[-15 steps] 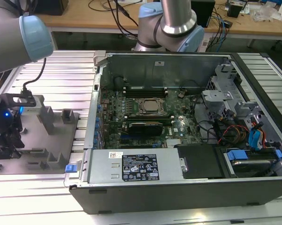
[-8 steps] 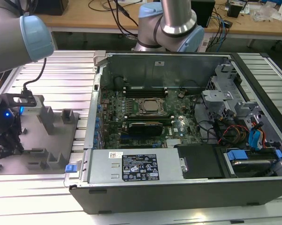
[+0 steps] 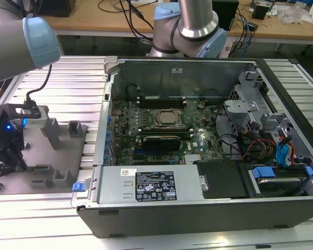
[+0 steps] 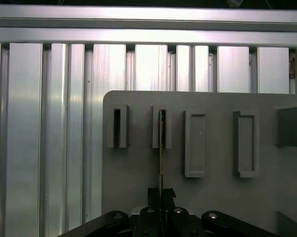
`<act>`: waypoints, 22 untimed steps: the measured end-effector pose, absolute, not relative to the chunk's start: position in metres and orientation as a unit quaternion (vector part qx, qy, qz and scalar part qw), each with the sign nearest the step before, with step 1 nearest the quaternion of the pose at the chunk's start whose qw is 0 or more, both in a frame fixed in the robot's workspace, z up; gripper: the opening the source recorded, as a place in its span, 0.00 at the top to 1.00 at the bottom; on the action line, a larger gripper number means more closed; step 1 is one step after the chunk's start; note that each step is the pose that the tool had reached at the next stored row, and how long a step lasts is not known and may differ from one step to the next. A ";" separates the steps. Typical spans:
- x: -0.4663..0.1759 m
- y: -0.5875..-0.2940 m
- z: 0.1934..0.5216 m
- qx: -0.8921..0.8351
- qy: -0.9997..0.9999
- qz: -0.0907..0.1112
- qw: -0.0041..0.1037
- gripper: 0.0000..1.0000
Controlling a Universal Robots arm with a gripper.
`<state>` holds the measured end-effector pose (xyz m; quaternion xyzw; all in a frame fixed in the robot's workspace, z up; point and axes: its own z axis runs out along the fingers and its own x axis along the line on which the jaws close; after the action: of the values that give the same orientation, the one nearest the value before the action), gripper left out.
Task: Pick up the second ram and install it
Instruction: 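Pick up the second ram and move it above second insertion slot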
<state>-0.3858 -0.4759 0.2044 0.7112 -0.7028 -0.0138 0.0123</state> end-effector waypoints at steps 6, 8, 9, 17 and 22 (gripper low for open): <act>-0.385 -0.476 0.211 0.711 -0.703 -0.014 0.012 0.87; -0.385 -0.476 0.219 0.711 -0.703 -0.014 0.012 0.87; -0.385 -0.476 0.222 0.711 -0.703 -0.014 0.012 0.87; -0.385 -0.476 0.238 0.711 -0.703 -0.014 0.012 0.87; -0.385 -0.476 0.248 0.711 -0.703 -0.014 0.012 0.87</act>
<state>-0.3853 -0.4756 0.2478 0.7113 -0.7026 -0.0138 0.0123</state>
